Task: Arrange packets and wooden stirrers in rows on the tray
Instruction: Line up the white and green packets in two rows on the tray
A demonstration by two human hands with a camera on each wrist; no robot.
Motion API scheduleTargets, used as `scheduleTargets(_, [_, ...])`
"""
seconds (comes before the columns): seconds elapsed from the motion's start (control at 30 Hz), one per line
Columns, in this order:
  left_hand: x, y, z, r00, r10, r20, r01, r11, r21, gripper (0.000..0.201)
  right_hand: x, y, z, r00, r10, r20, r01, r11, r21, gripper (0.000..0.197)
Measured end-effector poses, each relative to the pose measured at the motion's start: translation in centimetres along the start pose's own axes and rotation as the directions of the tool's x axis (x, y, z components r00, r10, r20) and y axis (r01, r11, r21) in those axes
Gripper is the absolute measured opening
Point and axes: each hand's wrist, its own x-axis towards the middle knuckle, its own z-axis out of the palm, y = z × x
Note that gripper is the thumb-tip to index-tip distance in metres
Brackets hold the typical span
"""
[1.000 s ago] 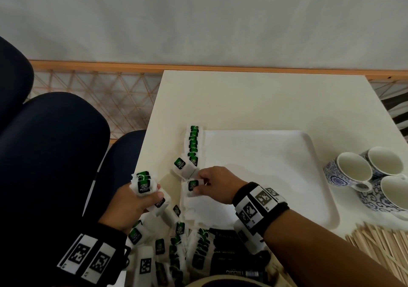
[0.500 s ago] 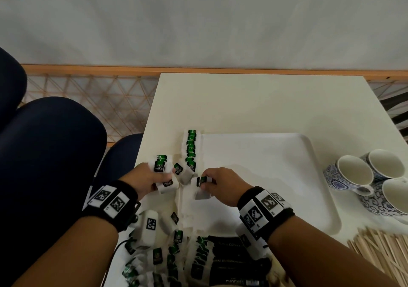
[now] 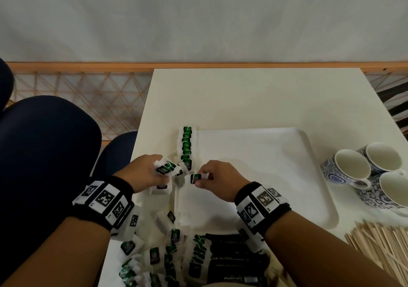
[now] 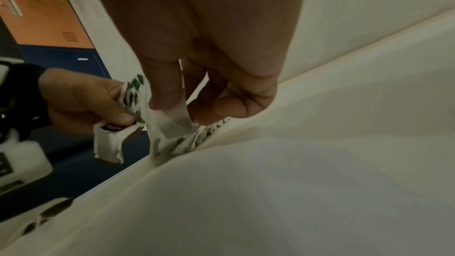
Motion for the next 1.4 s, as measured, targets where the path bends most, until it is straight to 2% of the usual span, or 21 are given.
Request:
scheduleTargets(0.1, [-0.5,0.6,-0.5,0.997,0.066,0.049,-0.067,0.997,0.025,0.025,0.4,-0.4,0.1,0.995,-0.096,0.004,0.096,0.995,-0.016,0.018])
scheduleTargets(0.17, [-0.8,0.8,-0.8,0.993,0.075,0.093,-0.075,0.997,-0.004,0.032,0.5,-0.8,0.0,0.993,-0.115,0.01,0.115,0.993,0.002,0.013])
scheduleTargets(0.27, [-1.0,0.9,-0.9,0.985,0.087,0.149,-0.082,0.996,-0.045,0.036,0.5,-1.2,0.0,0.998,-0.057,0.032,0.055,0.996,0.063,0.025])
scheduleTargets(0.37, [-1.0,0.9,-0.7,0.984,0.089,0.155,-0.069,0.989,-0.132,0.03,0.8,-1.1,0.2,0.999,0.007,0.044,-0.012,0.994,0.113,0.019])
scheduleTargets(0.43, [-0.9,0.9,-0.5,0.984,0.081,0.159,-0.058,0.988,-0.144,0.033,1.0,-0.9,0.6,0.999,0.038,0.034,-0.042,0.991,0.13,0.017])
scheduleTargets(0.57, [-1.0,-0.1,-0.8,0.995,-0.004,0.098,0.024,0.979,-0.201,0.042,1.5,-0.3,1.7,0.988,0.153,-0.006,-0.149,0.965,0.215,0.022])
scheduleTargets(0.63, [-1.3,-0.9,-1.2,0.998,-0.044,0.034,0.05,0.983,-0.177,0.034,1.7,-0.2,2.1,0.979,0.2,-0.025,-0.186,0.943,0.276,0.023])
scheduleTargets(0.77, [-2.4,-2.5,-1.4,0.991,-0.122,-0.062,0.107,0.974,-0.197,0.025,2.2,-0.3,2.7,0.975,0.202,-0.09,-0.171,0.948,0.267,0.023])
scheduleTargets(0.9, [-3.6,-3.6,-0.9,0.984,-0.161,-0.075,0.139,0.96,-0.242,0.026,2.4,-0.6,3.2,0.972,0.203,-0.121,-0.163,0.946,0.279,0.019])
scheduleTargets(1.03, [-4.4,-3.8,-0.3,0.979,-0.179,-0.094,0.144,0.943,-0.3,0.025,2.5,-0.6,3.4,0.969,0.192,-0.153,-0.159,0.965,0.208,0.017])
scheduleTargets(1.17, [-4.9,-3.8,0.0,0.981,-0.173,-0.092,0.133,0.932,-0.338,0.028,2.7,-0.3,3.4,0.957,0.231,-0.177,-0.194,0.959,0.207,0.025])
scheduleTargets(1.3, [-5.3,-3.5,0.2,0.981,-0.171,-0.087,0.126,0.918,-0.376,0.038,2.9,-0.5,3.4,0.954,0.249,-0.166,-0.217,0.958,0.187,0.023])
scheduleTargets(1.4, [-5.5,-3.1,0.2,0.986,-0.149,-0.079,0.108,0.917,-0.384,0.043,2.7,-0.7,3.3,0.948,0.276,-0.159,-0.234,0.942,0.24,0.035])
